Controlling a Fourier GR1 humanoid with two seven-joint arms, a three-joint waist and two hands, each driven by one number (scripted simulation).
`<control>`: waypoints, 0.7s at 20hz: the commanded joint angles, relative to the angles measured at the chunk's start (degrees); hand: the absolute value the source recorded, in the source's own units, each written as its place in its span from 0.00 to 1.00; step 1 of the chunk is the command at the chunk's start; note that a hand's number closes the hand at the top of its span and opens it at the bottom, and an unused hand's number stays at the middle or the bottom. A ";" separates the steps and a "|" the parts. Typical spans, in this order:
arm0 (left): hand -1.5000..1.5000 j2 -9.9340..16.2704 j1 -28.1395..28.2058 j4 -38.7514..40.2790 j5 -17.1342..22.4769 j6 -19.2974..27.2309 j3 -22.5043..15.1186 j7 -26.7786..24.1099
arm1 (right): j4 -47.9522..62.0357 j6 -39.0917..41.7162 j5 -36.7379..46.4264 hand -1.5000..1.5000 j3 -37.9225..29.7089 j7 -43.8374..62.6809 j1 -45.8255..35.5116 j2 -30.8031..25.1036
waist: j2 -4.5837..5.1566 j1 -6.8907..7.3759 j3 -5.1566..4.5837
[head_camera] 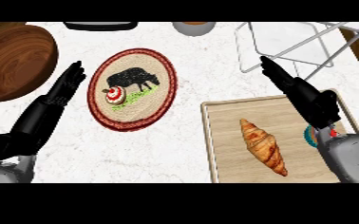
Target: Pick the croissant from the tray and place it in the tiered shelf
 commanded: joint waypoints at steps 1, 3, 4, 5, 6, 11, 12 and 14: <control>0.50 -3.05 0.54 4.58 0.21 1.17 0.96 2.48 | -2.74 0.45 2.69 1.00 -1.50 -1.28 -1.40 -1.10 | -0.34 -0.87 0.02; 0.50 -3.71 4.58 6.84 3.27 4.25 1.34 7.75 | -6.42 1.80 4.04 1.00 -5.44 -7.15 -2.88 -8.00 | -0.59 -1.76 0.05; 0.50 -4.72 6.44 9.20 4.74 5.57 2.20 9.15 | -8.79 0.34 6.29 1.00 -5.93 -8.18 -4.13 -9.10 | -0.75 -2.01 -0.02; 0.50 -5.19 8.10 11.77 6.12 6.05 2.93 10.44 | -10.37 1.09 5.96 1.00 -9.44 -9.23 -6.95 -12.55 | -0.89 -2.61 -0.13; 0.50 -5.55 8.56 13.70 7.50 7.68 4.48 12.76 | -12.07 0.43 7.15 1.00 -10.78 -10.56 -8.28 -13.90 | -0.98 -2.89 -0.13; 0.50 -10.27 7.55 14.19 8.10 8.49 1.23 17.42 | 0.17 -3.09 14.35 0.00 -14.44 -13.48 4.07 -18.55 | -0.29 -1.86 0.13; 0.50 -12.03 3.18 19.82 6.72 8.55 1.70 16.29 | -5.83 -0.30 11.00 0.00 -15.82 -11.08 5.20 -19.35 | -0.39 -2.43 0.03; 0.50 -8.61 5.40 16.67 9.69 5.36 4.73 18.44 | -5.12 1.39 13.59 0.00 -14.56 -16.31 7.42 -19.20 | -0.40 -1.46 0.05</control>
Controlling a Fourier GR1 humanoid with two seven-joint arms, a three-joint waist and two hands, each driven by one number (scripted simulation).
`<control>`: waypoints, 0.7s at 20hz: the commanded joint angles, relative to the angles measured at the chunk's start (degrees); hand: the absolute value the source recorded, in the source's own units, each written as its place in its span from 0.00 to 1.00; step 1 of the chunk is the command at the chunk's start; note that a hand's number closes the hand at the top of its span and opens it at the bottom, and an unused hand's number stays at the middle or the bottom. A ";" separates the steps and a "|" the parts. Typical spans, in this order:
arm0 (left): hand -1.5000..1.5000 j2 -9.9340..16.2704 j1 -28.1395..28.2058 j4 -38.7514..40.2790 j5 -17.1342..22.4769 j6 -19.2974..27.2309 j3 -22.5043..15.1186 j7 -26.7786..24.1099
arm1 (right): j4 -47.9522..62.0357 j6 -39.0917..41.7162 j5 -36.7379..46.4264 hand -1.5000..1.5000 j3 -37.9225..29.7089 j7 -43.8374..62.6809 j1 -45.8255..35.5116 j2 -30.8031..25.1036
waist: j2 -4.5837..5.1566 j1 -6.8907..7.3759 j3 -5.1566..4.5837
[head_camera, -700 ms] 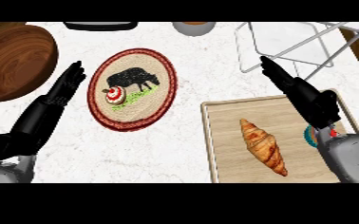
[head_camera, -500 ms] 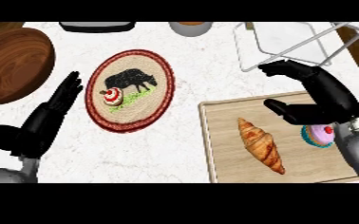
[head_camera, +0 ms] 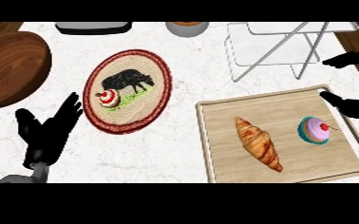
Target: Pick the croissant from the tray and place it in the tiered shelf
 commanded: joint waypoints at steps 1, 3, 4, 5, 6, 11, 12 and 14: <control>0.50 -4.92 -1.29 4.28 -1.63 2.69 -2.06 1.82 | -1.51 7.33 -3.00 0.00 -3.87 -3.38 0.19 -4.88 | 0.27 0.50 -0.26; 0.50 -0.22 -1.68 4.32 1.04 -0.87 1.54 4.50 | -3.06 12.37 -4.42 0.00 -4.52 -7.95 5.85 -7.82 | 0.15 -0.11 -0.24; 0.50 -3.00 0.91 6.36 -0.30 -0.48 0.34 0.00 | -7.27 12.95 -4.73 0.00 -3.90 -7.30 8.36 -7.79 | 0.04 -0.57 -0.30; 0.50 -2.92 -2.74 5.19 -0.79 0.95 0.09 3.49 | -9.40 14.32 -4.11 0.00 -2.73 -4.72 7.49 -8.57 | 0.09 -0.34 -0.29; 0.50 -2.81 1.27 1.43 -1.56 1.93 -0.98 3.71 | -11.62 15.19 -5.39 0.00 -4.67 -3.89 11.09 -9.74 | -0.13 -0.26 -0.26; 0.50 -0.98 -1.65 3.32 0.57 -1.23 2.12 5.01 | -25.21 18.66 -6.86 0.00 -2.23 10.46 10.50 -13.04 | -0.07 -0.26 -0.38; 0.50 -4.32 -1.48 3.24 -2.39 2.76 -0.36 3.73 | -28.93 19.16 -7.81 0.00 -1.47 14.42 10.26 -13.79 | -0.12 -0.50 -0.42; 0.50 -3.12 -1.88 4.73 -1.20 -0.39 1.04 3.45 | -31.77 17.58 -5.42 0.00 -0.29 19.73 9.62 -13.36 | 0.12 0.41 -0.38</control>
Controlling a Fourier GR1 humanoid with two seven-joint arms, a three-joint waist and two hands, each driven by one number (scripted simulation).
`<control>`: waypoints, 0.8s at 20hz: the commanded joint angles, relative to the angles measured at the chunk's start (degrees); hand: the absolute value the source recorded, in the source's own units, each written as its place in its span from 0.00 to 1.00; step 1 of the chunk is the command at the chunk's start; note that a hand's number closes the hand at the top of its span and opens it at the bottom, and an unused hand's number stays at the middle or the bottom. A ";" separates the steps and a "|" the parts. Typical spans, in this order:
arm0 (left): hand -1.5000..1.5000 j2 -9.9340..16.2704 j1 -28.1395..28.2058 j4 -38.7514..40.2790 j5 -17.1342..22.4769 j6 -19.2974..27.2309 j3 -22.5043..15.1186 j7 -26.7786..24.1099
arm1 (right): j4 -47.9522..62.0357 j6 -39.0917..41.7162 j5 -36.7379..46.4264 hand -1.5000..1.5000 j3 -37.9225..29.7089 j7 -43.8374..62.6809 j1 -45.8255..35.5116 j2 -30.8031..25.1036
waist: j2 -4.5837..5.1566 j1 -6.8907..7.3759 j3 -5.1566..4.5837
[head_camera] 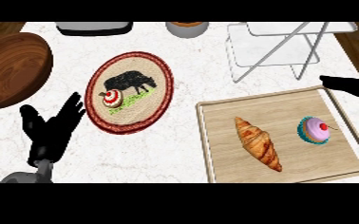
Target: Pick the croissant from the tray and place it in the tiered shelf
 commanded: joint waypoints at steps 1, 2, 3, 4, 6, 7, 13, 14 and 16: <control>0.50 -1.31 0.29 1.26 -0.75 0.75 -1.47 2.81 | -12.37 -0.45 -0.38 0.00 2.08 14.57 -0.08 -1.56 | 0.38 0.16 -0.58; 0.50 -0.03 -2.39 2.05 -0.44 0.40 -0.14 4.96 | -12.96 -0.28 0.22 0.00 1.88 16.00 0.92 -1.39 | 0.53 0.13 -0.52; 0.50 -2.96 0.36 1.15 -2.73 1.97 -2.97 2.15 | -14.51 -2.85 4.51 0.00 5.89 18.41 1.90 1.01 | 0.60 0.67 -0.50; 0.50 -1.12 0.78 1.83 -1.16 -0.31 -0.89 1.68 | -16.31 -4.63 4.80 0.00 6.96 24.14 -0.25 1.67 | 0.67 1.21 -0.57; 0.50 -1.66 -2.72 4.48 -2.21 0.27 -0.19 1.38 | -20.08 -7.24 9.95 0.00 11.22 29.44 -0.98 4.04 | 0.82 1.13 -0.55; 0.50 -2.96 -3.52 5.47 -1.94 -0.14 -0.81 1.48 | -21.81 -7.30 10.99 0.00 12.97 32.93 -2.17 4.23 | 0.88 1.13 -0.59; 0.50 -3.80 -3.52 1.94 -2.39 0.19 -1.78 4.32 | -15.98 -6.20 23.15 0.00 25.13 44.52 -11.97 10.47 | 1.11 3.09 -0.56; 0.50 -4.35 -1.55 3.09 -4.16 0.33 -2.29 1.23 | -15.67 -6.36 24.83 0.00 27.39 46.19 -10.84 12.68 | 0.99 2.55 -0.53; 0.50 -3.24 -2.62 6.86 -2.44 -2.49 0.82 -0.38 | -15.53 -5.05 26.97 0.00 30.39 48.63 -11.41 15.02 | 0.98 2.01 -0.52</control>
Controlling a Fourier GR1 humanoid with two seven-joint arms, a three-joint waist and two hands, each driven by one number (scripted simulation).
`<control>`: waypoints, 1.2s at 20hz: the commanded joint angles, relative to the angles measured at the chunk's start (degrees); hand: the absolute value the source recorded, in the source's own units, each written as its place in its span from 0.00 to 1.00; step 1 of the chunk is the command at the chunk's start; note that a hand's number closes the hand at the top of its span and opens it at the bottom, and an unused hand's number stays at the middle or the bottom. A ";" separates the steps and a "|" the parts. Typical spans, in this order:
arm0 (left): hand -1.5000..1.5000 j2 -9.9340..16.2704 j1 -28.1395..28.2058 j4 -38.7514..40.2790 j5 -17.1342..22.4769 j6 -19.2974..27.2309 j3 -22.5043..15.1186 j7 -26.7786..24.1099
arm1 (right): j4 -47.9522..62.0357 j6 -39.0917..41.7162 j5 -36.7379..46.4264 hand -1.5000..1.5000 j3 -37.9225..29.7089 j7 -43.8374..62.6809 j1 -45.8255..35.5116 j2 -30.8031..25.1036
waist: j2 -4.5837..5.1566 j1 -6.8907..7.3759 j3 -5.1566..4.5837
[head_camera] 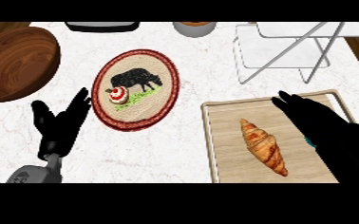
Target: Pick the croissant from the tray and place it in the tiered shelf
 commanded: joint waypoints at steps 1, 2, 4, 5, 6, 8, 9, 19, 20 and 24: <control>0.50 -1.47 -2.65 3.57 -0.32 0.04 -1.29 4.80 | 3.55 1.11 6.29 0.00 8.97 7.81 -3.48 6.34 | 0.56 -0.17 -0.47; 0.50 -1.36 1.92 1.04 -0.57 0.08 -0.92 1.90 | 4.71 2.24 8.24 0.00 10.61 9.42 -4.95 7.63 | 0.41 0.34 -0.46; 0.50 -2.45 2.59 0.96 -1.50 0.61 -1.54 1.51 | 4.92 3.10 11.41 0.00 13.24 10.41 -4.26 9.30 | 0.34 -0.19 -0.44; 0.50 -0.32 -0.54 0.97 0.06 -0.94 0.42 5.38 | 7.46 3.65 11.55 0.00 12.34 7.73 -4.87 9.91 | 0.39 -0.40 -0.40; 0.50 -0.94 1.51 -1.31 -1.20 0.68 -0.46 5.35 | 6.88 4.36 11.94 0.00 12.01 6.79 -2.73 8.48 | 0.30 -0.55 -0.37; 0.50 -0.95 0.66 2.07 -1.14 -0.91 0.94 3.06 | 7.97 5.08 15.06 0.00 15.27 11.42 -5.14 12.47 | 0.35 -0.57 -0.42; 0.50 -2.23 2.88 2.20 -0.69 -1.48 0.71 0.89 | 6.23 5.82 14.97 0.00 15.11 13.97 -4.71 12.43 | 0.28 -0.67 -0.45; 0.50 -1.62 2.24 -0.71 -1.93 -2.18 2.30 4.89 | 14.91 0.74 28.57 0.00 15.92 5.87 0.60 15.43 | 0.29 -0.81 -0.35; 0.50 -2.66 2.26 2.19 -2.64 -2.13 2.39 3.04 | 14.43 4.09 27.48 0.00 16.30 8.24 -1.39 17.87 | 0.34 -0.80 -0.39; 0.50 -3.58 1.56 3.65 -3.26 -2.89 3.51 2.26 | 13.29 3.36 31.04 0.00 16.41 6.22 2.87 18.06 | 0.33 -1.07 -0.39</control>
